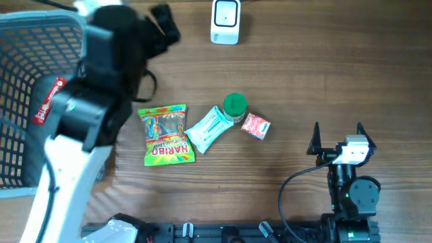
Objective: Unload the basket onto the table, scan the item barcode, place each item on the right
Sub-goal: 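Place the Haribo bag on the table left of the wipes, then reach into the basket toward the red Nescafe stick with left gripper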
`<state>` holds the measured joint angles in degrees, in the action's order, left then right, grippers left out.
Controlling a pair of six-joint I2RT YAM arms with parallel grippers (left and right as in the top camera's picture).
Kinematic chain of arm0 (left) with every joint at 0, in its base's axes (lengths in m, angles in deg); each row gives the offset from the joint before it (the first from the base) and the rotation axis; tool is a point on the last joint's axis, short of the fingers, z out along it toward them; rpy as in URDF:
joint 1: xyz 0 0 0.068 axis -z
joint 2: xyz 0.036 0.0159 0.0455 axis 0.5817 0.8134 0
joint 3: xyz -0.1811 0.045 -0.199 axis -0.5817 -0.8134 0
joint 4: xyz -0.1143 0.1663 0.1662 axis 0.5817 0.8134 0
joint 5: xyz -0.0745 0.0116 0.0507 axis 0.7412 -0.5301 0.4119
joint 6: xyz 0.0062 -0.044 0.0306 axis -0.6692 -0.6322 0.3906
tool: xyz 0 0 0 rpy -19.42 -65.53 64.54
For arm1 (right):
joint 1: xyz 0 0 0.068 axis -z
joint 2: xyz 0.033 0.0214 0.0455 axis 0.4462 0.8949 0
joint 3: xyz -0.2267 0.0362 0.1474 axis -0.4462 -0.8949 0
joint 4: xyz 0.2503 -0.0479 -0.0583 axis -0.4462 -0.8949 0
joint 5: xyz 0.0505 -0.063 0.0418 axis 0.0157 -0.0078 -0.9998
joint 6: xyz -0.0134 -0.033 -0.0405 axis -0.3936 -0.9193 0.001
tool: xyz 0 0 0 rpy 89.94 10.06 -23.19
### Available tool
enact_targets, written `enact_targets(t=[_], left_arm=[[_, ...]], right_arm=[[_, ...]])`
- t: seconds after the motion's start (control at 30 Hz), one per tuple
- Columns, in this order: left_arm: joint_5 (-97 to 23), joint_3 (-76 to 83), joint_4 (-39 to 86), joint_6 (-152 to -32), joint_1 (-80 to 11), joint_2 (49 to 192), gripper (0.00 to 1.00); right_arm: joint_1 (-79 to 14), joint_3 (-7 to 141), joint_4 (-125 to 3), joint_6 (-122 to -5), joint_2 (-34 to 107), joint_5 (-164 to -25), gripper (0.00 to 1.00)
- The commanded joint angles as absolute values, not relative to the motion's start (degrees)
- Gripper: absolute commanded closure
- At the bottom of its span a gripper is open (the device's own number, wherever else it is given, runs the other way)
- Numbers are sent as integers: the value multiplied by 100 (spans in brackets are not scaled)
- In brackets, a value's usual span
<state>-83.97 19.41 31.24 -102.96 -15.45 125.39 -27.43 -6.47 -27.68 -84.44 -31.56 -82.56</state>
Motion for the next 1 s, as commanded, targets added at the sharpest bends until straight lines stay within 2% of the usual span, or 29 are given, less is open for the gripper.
enact_targets(t=[0.0,0.07,0.1,0.2,0.3,0.47,0.57,0.63,0.73,0.83,0.97], left_arm=[[-10200,1998,3024,-8993,-2074,12401,0],[-11035,1987,3131,-9813,-2500,12403,0],[-11250,1985,3319,-10600,-2833,12403,0],[-10937,1980,4021,-12412,-3845,12462,0],[-10616,1980,4436,-12606,-4655,12759,0],[-10620,1716,4661,-11645,-5423,13656,0],[-10574,1371,4296,-11234,-5619,14049,0],[-10253,1019,3682,-10464,-5672,14202,0],[-8810,282,2515,-8335,-5676,14233,0],[-7796,-186,2053,-6814,-5775,14259,0],[-7315,-579,1793,-5560,-6214,14517,0]], right_arm=[[-2741,-653,-2737,-8494,-3180,-8286,0],[-2741,-651,-2737,-8494,-3180,-8286,0],[-2741,-653,-2737,-8494,-3180,-8286,0],[-2741,-653,-2737,-8496,-3180,-8286,0],[-2741,-653,-2737,-8494,-3180,-8286,0],[-2741,-653,-2737,-8494,-3180,-8286,0],[-2741,-653,-2737,-8494,-3180,-8286,0],[-2741,-653,-2737,-8496,-3180,-8286,0],[-2741,-653,-2737,-8494,-3180,-8286,0],[-2741,-653,-2737,-8496,-3180,-8286,0],[-2741,-653,-2737,-8494,-3180,-8286,0]])
